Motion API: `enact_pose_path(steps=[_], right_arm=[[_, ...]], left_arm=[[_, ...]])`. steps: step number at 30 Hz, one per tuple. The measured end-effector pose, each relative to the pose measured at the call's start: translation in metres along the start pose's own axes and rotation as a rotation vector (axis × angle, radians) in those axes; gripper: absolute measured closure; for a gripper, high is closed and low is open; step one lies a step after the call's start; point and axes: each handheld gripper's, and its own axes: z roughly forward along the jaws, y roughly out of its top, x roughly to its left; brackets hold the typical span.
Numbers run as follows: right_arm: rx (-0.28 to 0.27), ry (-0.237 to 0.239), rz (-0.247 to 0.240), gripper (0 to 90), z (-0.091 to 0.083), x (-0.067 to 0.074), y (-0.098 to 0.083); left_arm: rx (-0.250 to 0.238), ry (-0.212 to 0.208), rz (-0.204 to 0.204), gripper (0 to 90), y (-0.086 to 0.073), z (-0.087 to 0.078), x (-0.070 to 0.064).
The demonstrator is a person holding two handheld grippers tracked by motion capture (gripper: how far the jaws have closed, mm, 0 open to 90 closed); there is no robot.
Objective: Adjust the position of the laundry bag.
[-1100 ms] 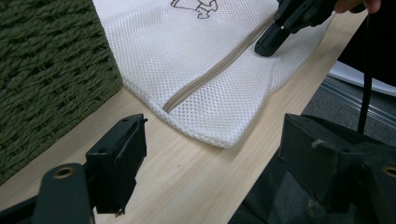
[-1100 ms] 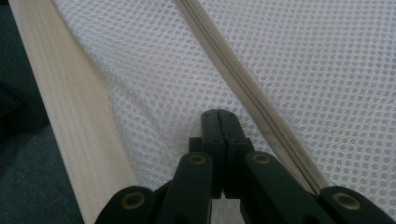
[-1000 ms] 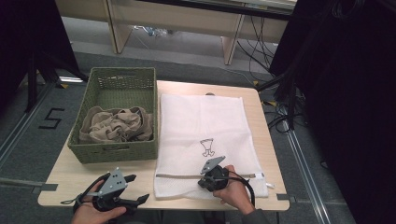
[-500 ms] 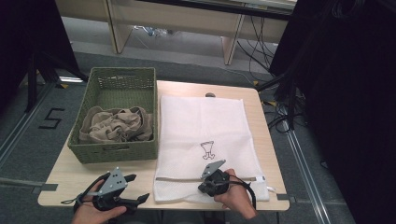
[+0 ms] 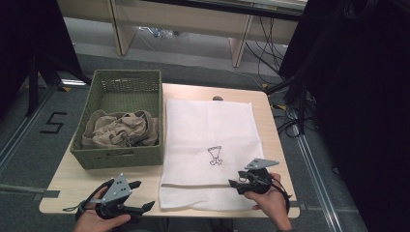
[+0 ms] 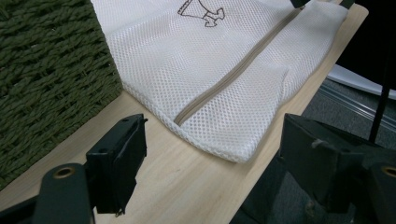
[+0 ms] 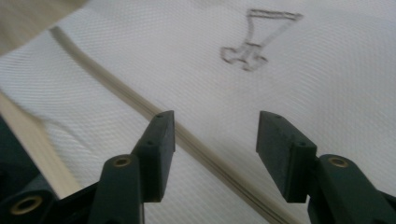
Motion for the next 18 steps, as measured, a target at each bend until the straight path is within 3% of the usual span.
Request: enact_pose_path(steps=[1, 2, 7, 8, 9, 12, 18], right_arm=[[0.000, 0.000, 0.000, 46.9, 0.000, 0.000, 0.000], [-0.012, -0.026, 0.045, 45.9, -0.008, -0.009, -0.008], [-0.021, -0.064, 0.092, 45.4, -0.022, -0.029, -0.025], [-0.015, -0.084, 0.135, 45.3, -0.028, -0.037, -0.034], [-0.015, -0.084, 0.135, 45.3, -0.028, -0.037, -0.034], [-0.019, -0.127, 0.194, 45.1, -0.039, -0.050, -0.048], [0.013, -0.138, 0.210, 44.4, -0.039, -0.059, -0.057]], left_arm=[[0.002, 0.000, 0.000, 22.8, 0.001, 0.000, 0.000], [0.007, -0.001, 0.001, 22.8, 0.000, 0.000, 0.001], [0.012, 0.006, -0.009, 22.8, 0.000, 0.003, 0.002], [0.012, 0.004, -0.006, 22.8, 0.000, 0.001, 0.002], [0.012, 0.004, -0.006, 22.8, 0.000, 0.001, 0.002], [0.009, 0.004, -0.002, 22.8, 0.000, 0.001, 0.001], [0.019, 0.006, -0.002, 22.8, -0.001, 0.003, 0.002]])
